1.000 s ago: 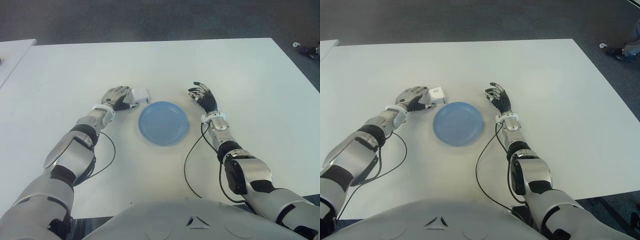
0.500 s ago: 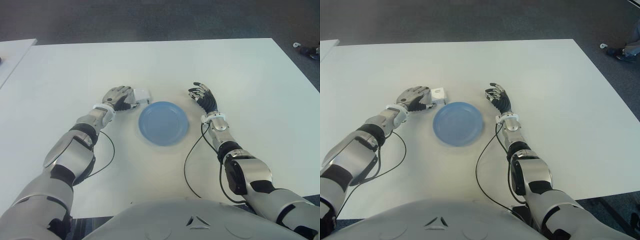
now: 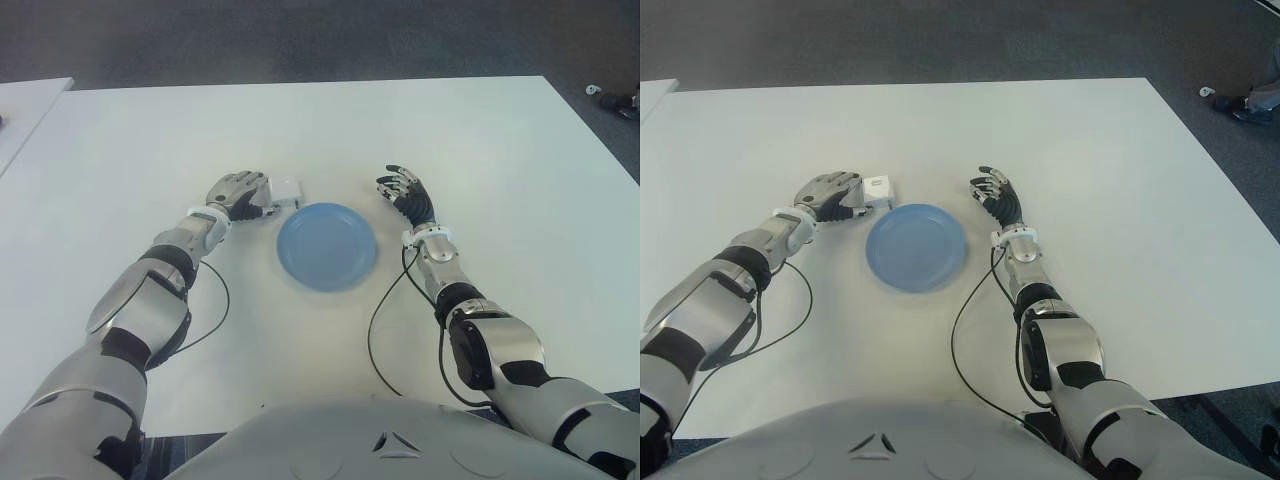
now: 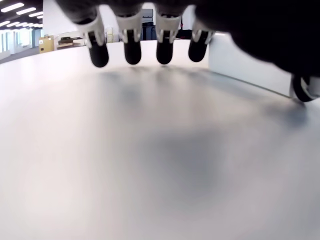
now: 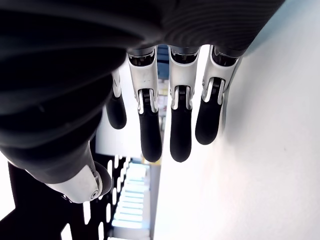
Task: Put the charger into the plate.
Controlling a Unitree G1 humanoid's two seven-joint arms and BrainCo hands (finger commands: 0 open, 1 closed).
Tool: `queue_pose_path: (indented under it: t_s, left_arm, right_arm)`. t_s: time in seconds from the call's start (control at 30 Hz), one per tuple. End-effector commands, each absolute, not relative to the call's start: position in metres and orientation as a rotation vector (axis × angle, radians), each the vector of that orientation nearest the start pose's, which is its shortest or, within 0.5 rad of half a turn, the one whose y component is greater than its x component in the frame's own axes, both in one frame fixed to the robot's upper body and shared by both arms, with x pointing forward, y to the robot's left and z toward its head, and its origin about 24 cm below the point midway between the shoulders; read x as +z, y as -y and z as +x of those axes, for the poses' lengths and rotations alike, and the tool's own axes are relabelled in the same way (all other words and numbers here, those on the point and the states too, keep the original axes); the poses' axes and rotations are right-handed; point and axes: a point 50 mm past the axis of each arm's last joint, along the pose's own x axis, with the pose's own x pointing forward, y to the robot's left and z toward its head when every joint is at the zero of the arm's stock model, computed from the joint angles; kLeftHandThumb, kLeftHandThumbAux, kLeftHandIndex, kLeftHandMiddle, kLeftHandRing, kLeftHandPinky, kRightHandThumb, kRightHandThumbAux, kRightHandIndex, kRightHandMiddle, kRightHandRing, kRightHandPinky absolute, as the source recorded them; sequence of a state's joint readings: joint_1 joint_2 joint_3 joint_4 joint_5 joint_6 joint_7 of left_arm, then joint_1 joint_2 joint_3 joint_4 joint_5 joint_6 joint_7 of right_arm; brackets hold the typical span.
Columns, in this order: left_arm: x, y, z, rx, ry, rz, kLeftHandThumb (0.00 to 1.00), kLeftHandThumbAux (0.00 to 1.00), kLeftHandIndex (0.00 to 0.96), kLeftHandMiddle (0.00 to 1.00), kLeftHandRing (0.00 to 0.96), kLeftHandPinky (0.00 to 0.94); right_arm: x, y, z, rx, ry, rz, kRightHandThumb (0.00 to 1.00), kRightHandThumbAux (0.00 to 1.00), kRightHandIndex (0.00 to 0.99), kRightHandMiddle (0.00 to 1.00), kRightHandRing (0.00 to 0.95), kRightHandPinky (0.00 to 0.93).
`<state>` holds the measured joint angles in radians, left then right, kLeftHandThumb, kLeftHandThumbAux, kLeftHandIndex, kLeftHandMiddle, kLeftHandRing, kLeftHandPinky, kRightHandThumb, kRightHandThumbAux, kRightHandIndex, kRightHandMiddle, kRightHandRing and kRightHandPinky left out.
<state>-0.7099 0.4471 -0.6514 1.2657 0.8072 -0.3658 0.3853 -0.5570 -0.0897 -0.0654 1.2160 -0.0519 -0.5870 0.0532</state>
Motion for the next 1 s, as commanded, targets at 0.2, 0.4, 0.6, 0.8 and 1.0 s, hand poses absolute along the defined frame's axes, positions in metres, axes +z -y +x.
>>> queue_pose_path:
  t_s: [0.2,0.4,0.6,0.8,1.0]
  left_arm:
    - [0.0010,-0.2023,0.3334,-0.422,0.011,1.552,0.249,0.147,0.011,0.000,0.000,0.000]
    - [0.0018,-0.2008,0.3342,-0.420,0.015,1.542,0.249,0.146,0.025,0.000,0.000,0.000]
    - [0.0038,-0.1995,0.3346,-0.399,0.041,1.518,0.255,0.168,0.115,0.018,0.000,0.000]
    - [0.0062,-0.1978,0.3349,-0.346,0.072,1.467,0.306,0.205,0.249,0.262,0.188,0.152]
    - [0.0056,-0.1968,0.3354,-0.324,0.067,1.462,0.355,0.199,0.277,0.300,0.219,0.161]
  right_arm:
    - [-0.0509,0.1492,0.2898,0.141,-0.272,-0.102,0.000,0.735,0.202,0.373,0.359,0.314]
    - [-0.0509,0.1490,0.2899,0.141,-0.272,-0.101,0.000,0.741,0.206,0.373,0.360,0.316]
    - [-0.0507,0.1490,0.2900,0.143,-0.272,-0.098,0.000,0.733,0.204,0.372,0.359,0.318]
    - [-0.0506,0.1491,0.2903,0.143,-0.272,-0.094,0.000,0.741,0.204,0.375,0.365,0.330]
    - [-0.0507,0.1495,0.2903,0.145,-0.274,-0.089,0.000,0.745,0.204,0.374,0.367,0.332]
